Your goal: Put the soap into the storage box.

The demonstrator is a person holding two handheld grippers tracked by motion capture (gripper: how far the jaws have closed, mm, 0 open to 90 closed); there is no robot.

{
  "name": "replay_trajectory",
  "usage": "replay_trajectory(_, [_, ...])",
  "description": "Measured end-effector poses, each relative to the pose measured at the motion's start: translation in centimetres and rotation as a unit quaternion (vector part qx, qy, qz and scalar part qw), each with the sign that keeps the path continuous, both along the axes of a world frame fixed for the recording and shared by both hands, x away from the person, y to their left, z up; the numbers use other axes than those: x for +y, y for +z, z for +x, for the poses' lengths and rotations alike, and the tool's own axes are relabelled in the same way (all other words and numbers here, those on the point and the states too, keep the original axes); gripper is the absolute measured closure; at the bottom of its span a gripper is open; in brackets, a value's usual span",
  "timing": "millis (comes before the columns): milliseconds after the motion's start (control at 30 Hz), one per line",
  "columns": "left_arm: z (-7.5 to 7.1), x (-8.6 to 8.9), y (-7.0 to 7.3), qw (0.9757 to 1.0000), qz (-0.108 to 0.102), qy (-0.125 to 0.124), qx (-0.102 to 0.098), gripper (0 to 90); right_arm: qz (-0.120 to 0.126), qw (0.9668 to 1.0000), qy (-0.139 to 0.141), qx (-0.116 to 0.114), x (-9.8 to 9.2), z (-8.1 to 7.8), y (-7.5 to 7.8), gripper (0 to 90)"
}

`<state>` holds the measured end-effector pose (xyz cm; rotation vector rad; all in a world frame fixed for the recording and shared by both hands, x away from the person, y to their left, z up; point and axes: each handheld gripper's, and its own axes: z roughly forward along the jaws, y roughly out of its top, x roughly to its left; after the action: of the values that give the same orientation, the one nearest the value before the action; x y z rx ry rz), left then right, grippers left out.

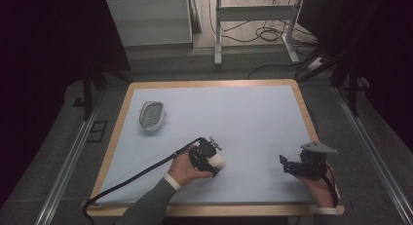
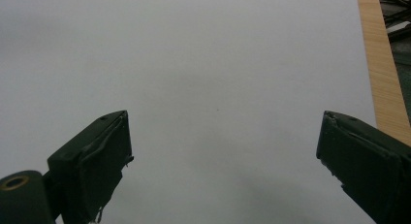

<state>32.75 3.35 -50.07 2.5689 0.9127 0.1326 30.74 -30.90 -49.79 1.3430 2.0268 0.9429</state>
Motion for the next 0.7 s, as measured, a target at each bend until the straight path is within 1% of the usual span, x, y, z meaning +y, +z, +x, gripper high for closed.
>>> replay_trajectory(167, [0.07,-0.21,-0.42,1.0000,0.006,-0.001,0.002,37.1,0.000,1.0000,0.000,-0.001,-0.09,-0.02,0.05,5.4])
replay_trajectory(200, [0.05,-0.24,-0.55,1.0000,0.006,-0.003,0.002,40.9,0.000,1.0000,-0.001,-0.001,-0.12,-0.02,0.06,5.4])
replay_trajectory(267, [0.03,-0.25,-0.57,1.0000,0.004,-0.004,0.003,42.2,-0.001,1.0000,-0.002,-0.001,-0.12,-0.02,0.06,5.4])
replay_trajectory(333, [-0.02,-0.30,-0.59,1.0000,0.005,-0.005,0.003,46.0,0.000,1.0000,-0.003,-0.002,-0.17,-0.01,0.06,5.4])
replay_trajectory(400, [-0.09,-0.28,-0.58,0.9999,0.006,-0.008,0.001,47.2,0.001,1.0000,-0.004,-0.002,-0.16,-0.01,0.06,5.4])
replay_trajectory(433, [-0.14,-0.25,-0.58,0.9999,0.007,-0.010,-0.002,49.2,0.000,1.0000,-0.003,-0.002,-0.17,-0.03,0.09,5.4])
replay_trajectory(700, [0.00,-0.06,-0.49,0.9998,0.006,-0.019,-0.005,49.5,0.000,1.0000,-0.004,-0.004,-0.25,-0.04,0.13,5.4])
